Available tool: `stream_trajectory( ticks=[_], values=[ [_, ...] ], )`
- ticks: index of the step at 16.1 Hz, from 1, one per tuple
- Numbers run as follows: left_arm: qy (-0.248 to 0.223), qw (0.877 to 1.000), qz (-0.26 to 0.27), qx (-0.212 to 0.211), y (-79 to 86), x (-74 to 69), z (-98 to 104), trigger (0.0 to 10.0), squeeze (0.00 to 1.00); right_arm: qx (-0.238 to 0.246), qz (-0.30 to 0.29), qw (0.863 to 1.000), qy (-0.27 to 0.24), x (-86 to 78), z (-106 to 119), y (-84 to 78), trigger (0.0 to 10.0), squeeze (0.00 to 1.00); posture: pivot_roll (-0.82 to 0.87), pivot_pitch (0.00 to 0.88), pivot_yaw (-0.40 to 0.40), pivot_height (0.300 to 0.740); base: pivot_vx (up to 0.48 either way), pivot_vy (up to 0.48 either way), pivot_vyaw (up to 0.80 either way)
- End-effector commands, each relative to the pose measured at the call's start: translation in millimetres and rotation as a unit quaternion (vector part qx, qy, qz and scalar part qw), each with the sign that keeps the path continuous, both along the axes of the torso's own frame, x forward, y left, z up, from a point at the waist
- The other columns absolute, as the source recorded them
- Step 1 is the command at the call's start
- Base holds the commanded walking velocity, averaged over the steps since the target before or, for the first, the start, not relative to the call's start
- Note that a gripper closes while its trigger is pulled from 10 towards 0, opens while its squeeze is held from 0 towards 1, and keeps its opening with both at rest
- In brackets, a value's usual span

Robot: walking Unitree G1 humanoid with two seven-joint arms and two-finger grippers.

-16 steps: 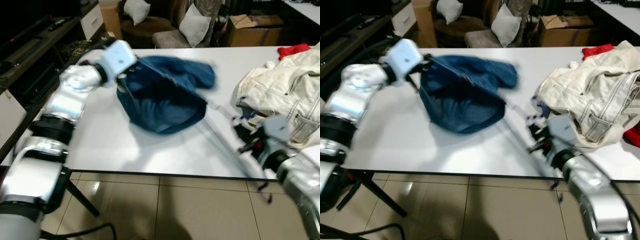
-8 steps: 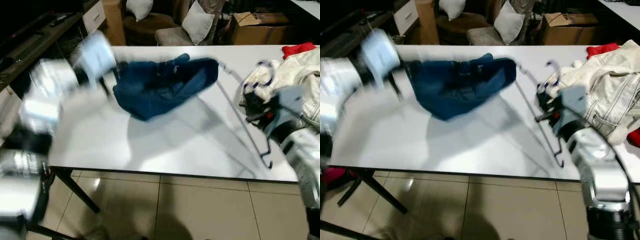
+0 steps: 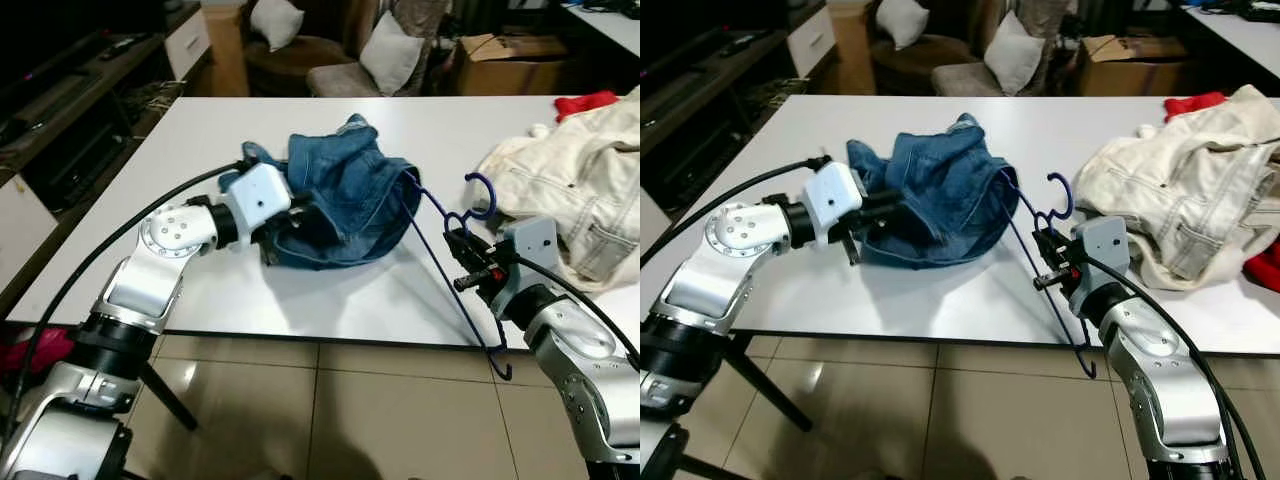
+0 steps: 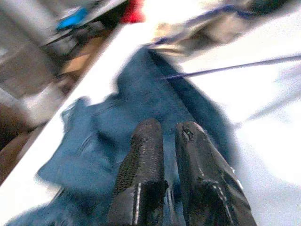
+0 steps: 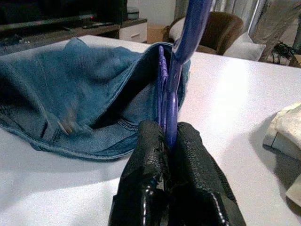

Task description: Hang hanger

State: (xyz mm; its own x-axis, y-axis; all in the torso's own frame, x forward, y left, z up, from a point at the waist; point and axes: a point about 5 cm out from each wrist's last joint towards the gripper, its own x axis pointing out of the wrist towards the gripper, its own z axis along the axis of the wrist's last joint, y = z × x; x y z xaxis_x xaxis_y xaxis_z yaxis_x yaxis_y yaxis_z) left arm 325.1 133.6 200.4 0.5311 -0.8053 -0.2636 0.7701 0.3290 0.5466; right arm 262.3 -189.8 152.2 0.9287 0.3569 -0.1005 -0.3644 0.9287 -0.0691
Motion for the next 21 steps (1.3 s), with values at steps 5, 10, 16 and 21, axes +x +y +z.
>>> stream_trajectory(
  ticks=[5,10,16,21],
  values=[
    [0.064,0.983,-0.065,0.159,21.9,-23.0,-9,10.0,1.00,0.026,0.012,0.999,-0.025,-3.3,11,2.6,10.0,0.00,-0.17,0.000,0.095,0.740,0.000,0.000,0.00],
    [-0.042,0.999,0.026,-0.024,-32.5,2.4,9,10.0,1.00,0.148,0.065,0.985,-0.053,-5.7,34,11.6,10.0,0.00,-0.17,0.000,0.083,0.740,0.000,0.000,0.00],
    [-0.011,0.982,0.174,-0.078,-47.3,28.4,-16,10.0,1.00,0.195,0.100,0.975,-0.035,-14.0,35,4.8,10.0,0.00,-0.19,0.000,0.073,0.740,0.000,0.000,0.00],
    [0.098,0.963,0.157,-0.194,-66.9,24.4,-22,10.0,0.99,0.200,0.105,0.974,-0.027,-16.2,35,3.1,10.0,0.00,-0.19,0.000,0.074,0.740,0.000,0.000,0.00]
  ],
)
